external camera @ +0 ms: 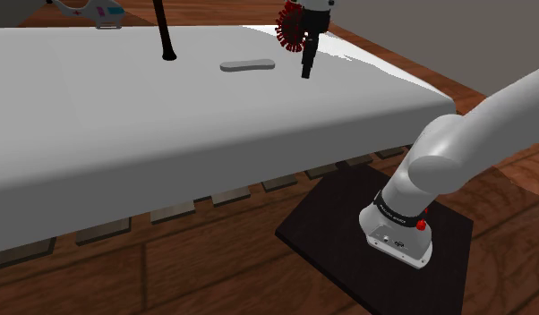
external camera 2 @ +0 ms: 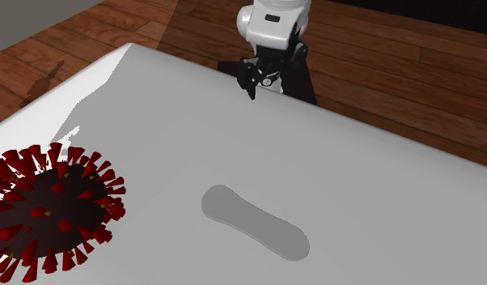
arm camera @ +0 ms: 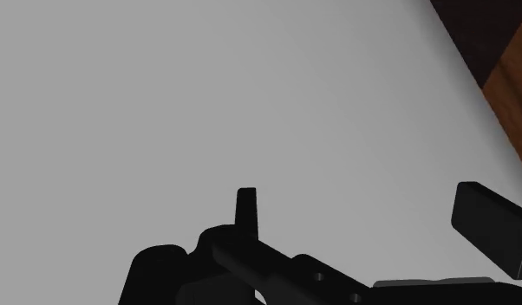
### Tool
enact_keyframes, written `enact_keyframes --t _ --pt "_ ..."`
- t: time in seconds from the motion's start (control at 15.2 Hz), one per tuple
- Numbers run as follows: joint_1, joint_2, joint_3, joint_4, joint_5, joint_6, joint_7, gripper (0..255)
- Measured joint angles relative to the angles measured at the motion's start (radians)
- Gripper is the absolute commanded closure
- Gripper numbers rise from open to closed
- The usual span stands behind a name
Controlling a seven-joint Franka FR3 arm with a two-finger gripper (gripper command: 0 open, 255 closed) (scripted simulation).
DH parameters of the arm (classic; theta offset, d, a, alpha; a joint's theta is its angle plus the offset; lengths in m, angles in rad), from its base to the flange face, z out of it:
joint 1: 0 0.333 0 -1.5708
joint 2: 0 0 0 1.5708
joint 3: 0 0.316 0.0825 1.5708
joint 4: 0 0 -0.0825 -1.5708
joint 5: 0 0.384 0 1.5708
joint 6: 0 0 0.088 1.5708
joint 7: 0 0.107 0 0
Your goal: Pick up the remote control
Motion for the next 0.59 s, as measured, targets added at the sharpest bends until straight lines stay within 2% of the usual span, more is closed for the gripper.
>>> enact_keyframes --t 0.59 --pt "0.015 0.340 -0.074 0.293 0.004 0.075 -0.313 0"
